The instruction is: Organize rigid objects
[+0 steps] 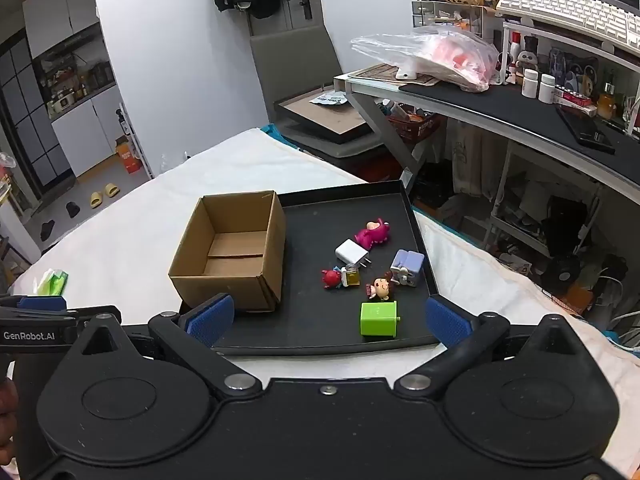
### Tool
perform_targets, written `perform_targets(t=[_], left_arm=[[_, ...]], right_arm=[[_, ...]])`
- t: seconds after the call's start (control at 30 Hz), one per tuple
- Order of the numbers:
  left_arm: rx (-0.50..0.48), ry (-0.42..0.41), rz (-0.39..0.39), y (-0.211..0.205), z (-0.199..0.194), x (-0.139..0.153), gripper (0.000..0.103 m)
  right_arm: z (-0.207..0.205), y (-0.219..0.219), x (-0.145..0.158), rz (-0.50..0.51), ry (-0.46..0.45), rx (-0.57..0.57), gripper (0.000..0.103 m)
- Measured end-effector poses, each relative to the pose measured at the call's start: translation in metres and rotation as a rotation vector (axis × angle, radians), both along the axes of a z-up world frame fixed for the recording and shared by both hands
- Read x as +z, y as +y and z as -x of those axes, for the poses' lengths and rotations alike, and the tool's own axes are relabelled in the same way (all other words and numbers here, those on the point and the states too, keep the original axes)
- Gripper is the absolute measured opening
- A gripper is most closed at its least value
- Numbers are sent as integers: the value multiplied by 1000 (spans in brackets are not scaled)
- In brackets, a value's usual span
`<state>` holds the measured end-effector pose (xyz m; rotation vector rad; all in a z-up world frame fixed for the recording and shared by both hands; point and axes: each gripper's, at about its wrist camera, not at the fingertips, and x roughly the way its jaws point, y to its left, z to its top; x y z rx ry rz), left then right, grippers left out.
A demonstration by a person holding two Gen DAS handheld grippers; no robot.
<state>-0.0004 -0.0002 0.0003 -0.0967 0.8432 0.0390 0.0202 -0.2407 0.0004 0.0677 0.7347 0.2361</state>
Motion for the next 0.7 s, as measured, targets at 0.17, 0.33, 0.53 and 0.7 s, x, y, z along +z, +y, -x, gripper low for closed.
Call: perform_targets(t=[0.17, 0.33, 0.53, 0.7], left_arm=[[-8, -2, 3, -3, 2, 1, 93], [-12, 6, 8, -6, 1, 2, 93], [-11, 12, 13, 1, -1, 3, 93], [-18, 15, 33, 4, -1, 4, 93]], right_arm=[[-1, 0, 0, -1, 0, 1, 103], [1, 0, -3, -4, -1, 1, 103], [1, -1, -3, -3, 8, -6, 103], [-2, -1, -6, -2, 10, -6, 103]])
